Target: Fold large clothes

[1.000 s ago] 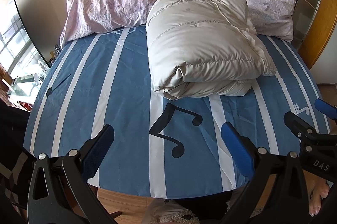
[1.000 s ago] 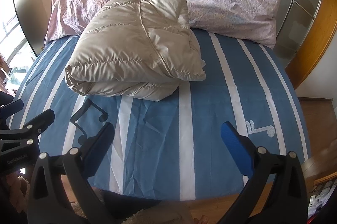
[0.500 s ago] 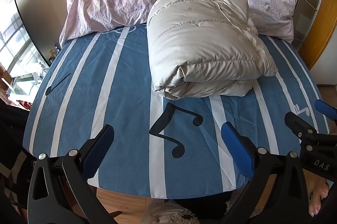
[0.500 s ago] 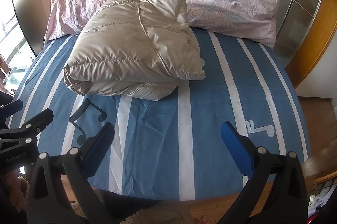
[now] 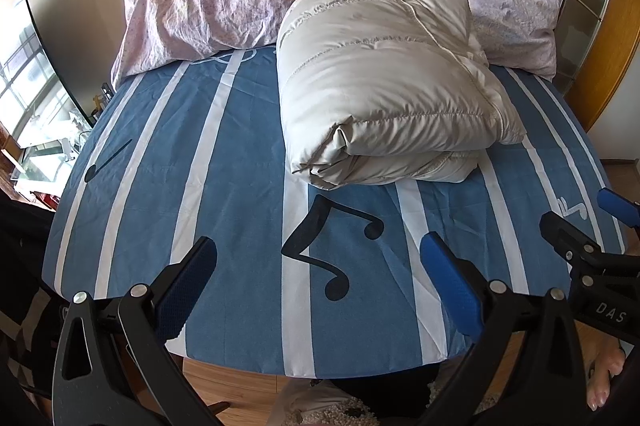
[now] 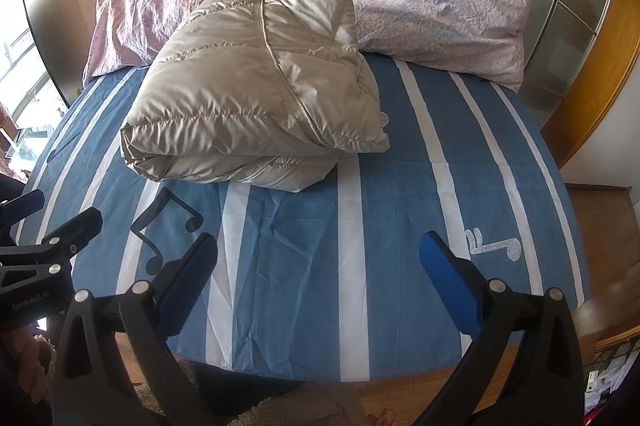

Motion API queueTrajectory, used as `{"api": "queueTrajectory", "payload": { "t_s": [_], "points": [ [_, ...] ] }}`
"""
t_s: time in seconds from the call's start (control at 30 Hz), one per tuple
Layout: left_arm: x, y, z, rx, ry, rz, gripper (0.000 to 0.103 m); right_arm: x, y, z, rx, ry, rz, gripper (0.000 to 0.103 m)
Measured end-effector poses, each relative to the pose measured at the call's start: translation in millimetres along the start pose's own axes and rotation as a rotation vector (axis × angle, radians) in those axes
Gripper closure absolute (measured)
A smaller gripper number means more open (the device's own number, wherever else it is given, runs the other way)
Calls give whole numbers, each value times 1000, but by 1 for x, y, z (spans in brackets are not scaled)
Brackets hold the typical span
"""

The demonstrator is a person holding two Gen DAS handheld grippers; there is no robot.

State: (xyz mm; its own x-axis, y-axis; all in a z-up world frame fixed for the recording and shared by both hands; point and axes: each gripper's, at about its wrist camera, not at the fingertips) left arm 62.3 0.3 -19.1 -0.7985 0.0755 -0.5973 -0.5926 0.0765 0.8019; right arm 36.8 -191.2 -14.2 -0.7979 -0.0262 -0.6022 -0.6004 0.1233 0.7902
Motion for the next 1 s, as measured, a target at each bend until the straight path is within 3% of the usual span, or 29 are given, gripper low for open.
{"api": "queueTrajectory", "payload": {
  "t_s": [1.0],
  "points": [
    [-1, -3, -3, 28, -8, 14, 1, 0, -1, -3, -9, 10, 5, 2]
  ]
}}
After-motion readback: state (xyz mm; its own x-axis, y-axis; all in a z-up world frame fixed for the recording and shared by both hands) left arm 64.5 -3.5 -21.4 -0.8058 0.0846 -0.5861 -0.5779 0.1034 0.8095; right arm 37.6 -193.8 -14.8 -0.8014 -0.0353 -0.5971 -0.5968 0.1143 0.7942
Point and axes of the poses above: each gripper's, at about its wrist camera, not at the fingertips, and y roughly against the way its jaws point, z to its left, x to its underside, and after that the axes turned 4 degrees about x, right-handed
